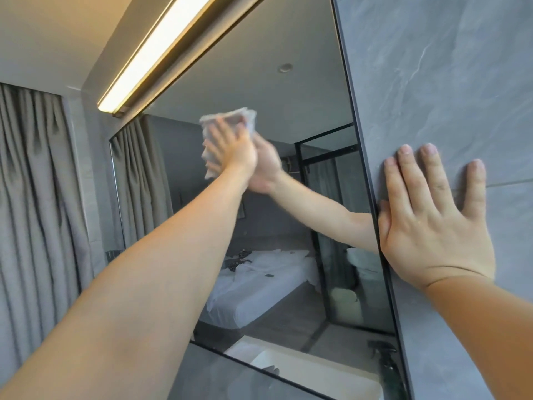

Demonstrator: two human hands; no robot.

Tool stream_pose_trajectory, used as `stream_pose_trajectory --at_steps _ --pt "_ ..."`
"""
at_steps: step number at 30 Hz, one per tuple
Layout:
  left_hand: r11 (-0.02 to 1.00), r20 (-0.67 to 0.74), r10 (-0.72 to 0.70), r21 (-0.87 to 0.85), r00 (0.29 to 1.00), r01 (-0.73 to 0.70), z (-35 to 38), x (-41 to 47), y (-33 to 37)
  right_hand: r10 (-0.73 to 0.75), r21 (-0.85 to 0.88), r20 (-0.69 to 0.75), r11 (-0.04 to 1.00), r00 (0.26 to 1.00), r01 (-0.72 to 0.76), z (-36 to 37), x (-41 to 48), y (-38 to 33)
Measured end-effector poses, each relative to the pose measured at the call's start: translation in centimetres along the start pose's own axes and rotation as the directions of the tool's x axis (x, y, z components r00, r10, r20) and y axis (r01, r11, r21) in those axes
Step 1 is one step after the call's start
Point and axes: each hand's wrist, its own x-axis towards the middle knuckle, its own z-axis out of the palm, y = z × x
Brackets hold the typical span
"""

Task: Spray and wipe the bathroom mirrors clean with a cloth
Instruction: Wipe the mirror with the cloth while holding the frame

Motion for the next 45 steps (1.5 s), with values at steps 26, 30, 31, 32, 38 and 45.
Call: stream_pose_trajectory --at_steps 26,30,31,32,38,45 --pt "0.997 0.065 -0.028 0.07 0.997 0.023 0.6 0.0 3.8 0.014 -0.032 -0.056 0.999 0.998 -0.016 0.0 0.0 -0.1" --pt "0.878 0.126 0.449 0.125 0.885 -0.463 2.6 -3.8 9.7 0.007 -0.05 -0.064 0.999 0.998 -0.011 0.0 0.1 -0.1" --pt "0.822 0.155 0.537 0.124 0.829 -0.556 2.9 -4.6 10.9 0.007 -0.052 -0.065 0.999 0.998 -0.011 0.0 0.1 -0.1" --pt "0.772 0.183 0.602 0.115 0.778 -0.625 3.1 -5.1 11.7 0.008 -0.053 -0.065 0.999 0.998 -0.012 0.0 0.0 -0.1" --pt "0.822 0.106 0.546 0.125 0.831 -0.556 1.7 0.5 9.4 0.006 -0.072 -0.061 0.997 0.998 -0.011 0.1 0.0 0.0" --pt "0.969 0.015 -0.242 0.05 0.97 0.241 -1.0 6.2 -0.2 0.006 -0.082 -0.06 0.997 0.998 -0.011 0.3 0.0 0.1"
